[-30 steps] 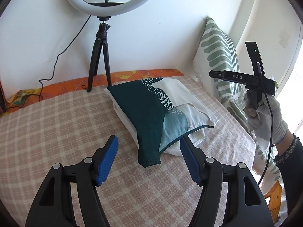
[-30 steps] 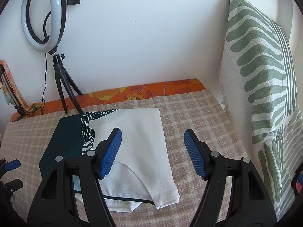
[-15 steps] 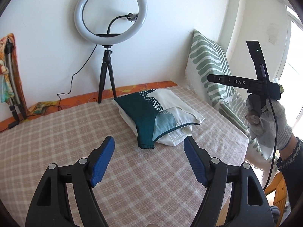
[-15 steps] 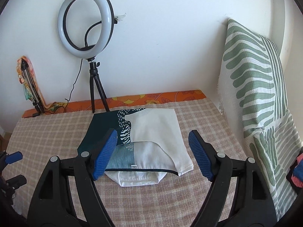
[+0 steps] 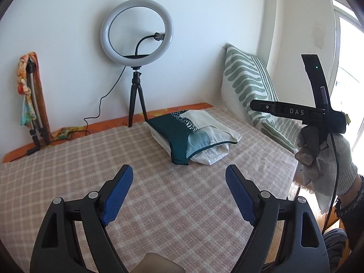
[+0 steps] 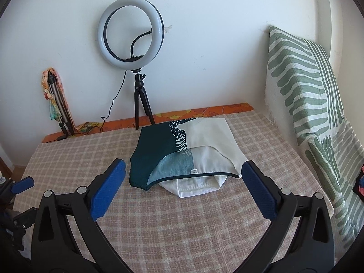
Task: Fold small clothes
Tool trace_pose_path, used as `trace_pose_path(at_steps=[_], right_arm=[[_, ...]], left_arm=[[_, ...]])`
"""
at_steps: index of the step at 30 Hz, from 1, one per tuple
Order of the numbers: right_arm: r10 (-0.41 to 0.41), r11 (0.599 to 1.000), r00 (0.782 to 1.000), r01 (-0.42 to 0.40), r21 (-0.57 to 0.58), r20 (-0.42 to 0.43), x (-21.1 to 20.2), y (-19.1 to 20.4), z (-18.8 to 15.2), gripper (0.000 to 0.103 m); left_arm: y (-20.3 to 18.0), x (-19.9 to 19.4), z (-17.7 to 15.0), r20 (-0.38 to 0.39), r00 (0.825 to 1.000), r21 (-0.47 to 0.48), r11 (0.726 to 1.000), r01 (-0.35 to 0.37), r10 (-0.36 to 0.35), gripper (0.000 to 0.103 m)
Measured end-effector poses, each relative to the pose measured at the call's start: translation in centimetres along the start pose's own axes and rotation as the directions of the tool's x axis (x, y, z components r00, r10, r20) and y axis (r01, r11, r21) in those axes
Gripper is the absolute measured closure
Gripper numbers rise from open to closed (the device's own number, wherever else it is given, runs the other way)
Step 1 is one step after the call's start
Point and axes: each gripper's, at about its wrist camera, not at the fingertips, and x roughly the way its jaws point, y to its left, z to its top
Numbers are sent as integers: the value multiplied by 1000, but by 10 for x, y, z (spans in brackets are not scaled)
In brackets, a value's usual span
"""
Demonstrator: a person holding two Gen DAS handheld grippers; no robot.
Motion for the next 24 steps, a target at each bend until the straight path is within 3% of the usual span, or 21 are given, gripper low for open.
trace_pose_path(at_steps=[4, 7, 15, 24], right_arm=[[-36, 999, 999, 35, 29, 26, -6, 1, -14, 0], [-40, 998, 999, 39, 48, 14, -3, 1, -21, 0], [-88, 995, 995, 86, 51, 36, 4, -2, -40, 0], [-90, 993, 994, 85, 87, 64, 12, -8, -46, 0]], left_arm=[[-1, -5, -4, 14, 998, 23, 998, -53, 53, 9], [1, -9, -7, 25, 998, 15, 998, -54, 54, 3], [4, -8, -12, 51, 991, 25, 992, -122, 120, 1], [6, -4, -19, 41, 989, 56, 988, -146, 143, 1]])
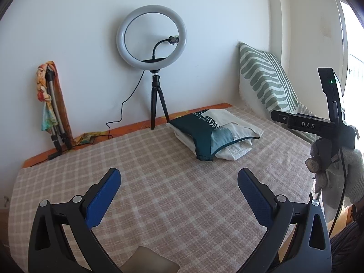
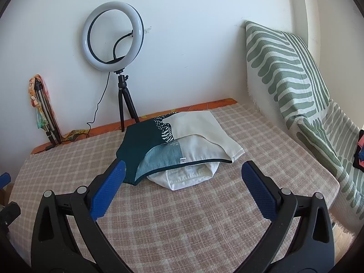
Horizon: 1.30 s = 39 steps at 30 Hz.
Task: Fold small clothes
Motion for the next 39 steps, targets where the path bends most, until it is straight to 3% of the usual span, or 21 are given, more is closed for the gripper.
trace_pose_path(at_steps=[39], right_arm=[[-3, 1000, 1000, 3, 3, 7, 2, 4, -7, 0]], left_arm=[[-3, -2, -2, -6, 1000, 19, 1000, 1, -1, 1]])
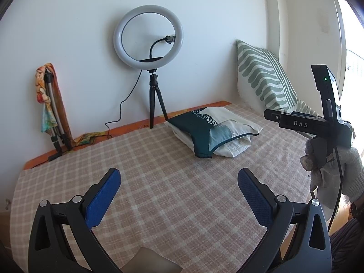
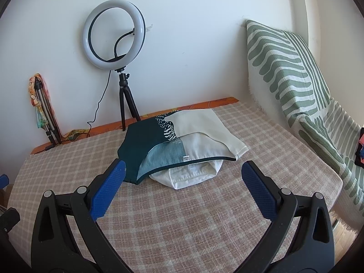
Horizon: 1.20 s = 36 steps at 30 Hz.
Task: Fold small clothes
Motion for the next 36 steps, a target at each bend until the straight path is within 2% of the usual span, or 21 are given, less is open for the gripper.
trace_pose_path(at_steps=[36], right_arm=[[24, 1000, 1000, -23, 21, -16, 2, 6, -4, 0]], left_arm=[[0, 1, -3, -5, 1000, 11, 1000, 3, -3, 1]])
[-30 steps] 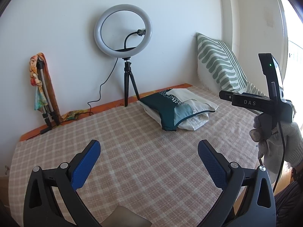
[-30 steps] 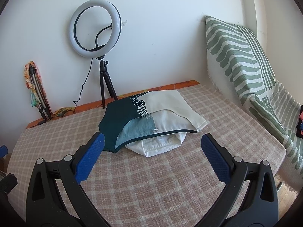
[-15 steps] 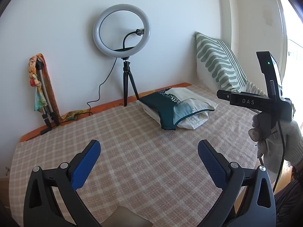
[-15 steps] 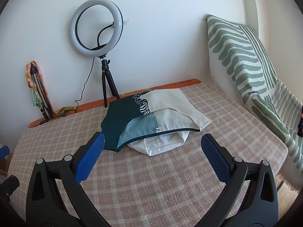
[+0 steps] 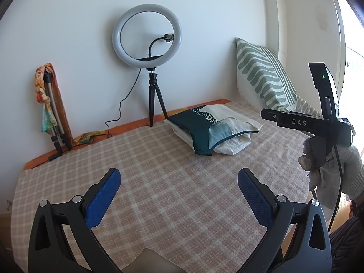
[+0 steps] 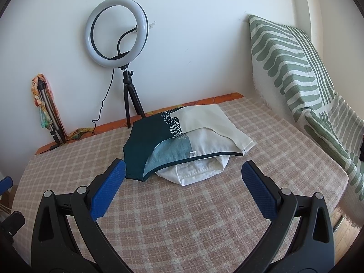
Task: Fold small clothes
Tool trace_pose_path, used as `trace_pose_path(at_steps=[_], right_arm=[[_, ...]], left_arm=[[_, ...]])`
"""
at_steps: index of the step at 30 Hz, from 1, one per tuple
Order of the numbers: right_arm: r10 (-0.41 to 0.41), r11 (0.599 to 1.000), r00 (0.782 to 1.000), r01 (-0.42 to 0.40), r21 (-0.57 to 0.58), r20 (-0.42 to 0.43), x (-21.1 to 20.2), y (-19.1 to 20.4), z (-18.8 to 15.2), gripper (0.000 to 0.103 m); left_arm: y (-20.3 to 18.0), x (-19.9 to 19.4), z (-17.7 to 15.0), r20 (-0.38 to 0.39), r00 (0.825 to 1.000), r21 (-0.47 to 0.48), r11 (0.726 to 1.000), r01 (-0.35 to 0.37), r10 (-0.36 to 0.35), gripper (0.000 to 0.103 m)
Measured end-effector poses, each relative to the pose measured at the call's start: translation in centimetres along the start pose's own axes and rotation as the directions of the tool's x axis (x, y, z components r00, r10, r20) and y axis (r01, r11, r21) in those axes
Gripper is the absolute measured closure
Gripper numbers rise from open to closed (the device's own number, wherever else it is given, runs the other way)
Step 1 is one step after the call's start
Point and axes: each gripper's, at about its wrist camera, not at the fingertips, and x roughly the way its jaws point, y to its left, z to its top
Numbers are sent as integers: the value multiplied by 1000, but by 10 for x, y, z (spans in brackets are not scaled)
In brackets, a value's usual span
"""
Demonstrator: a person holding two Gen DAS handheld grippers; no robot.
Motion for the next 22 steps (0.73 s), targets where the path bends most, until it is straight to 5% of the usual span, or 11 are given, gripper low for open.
trace_pose_path(at_steps=[22], right_arm=[[33, 999, 999, -33, 41, -11, 0, 3, -5, 0]], left_arm=[[9, 0, -5, -26, 999, -13, 1000, -19, 18, 1]])
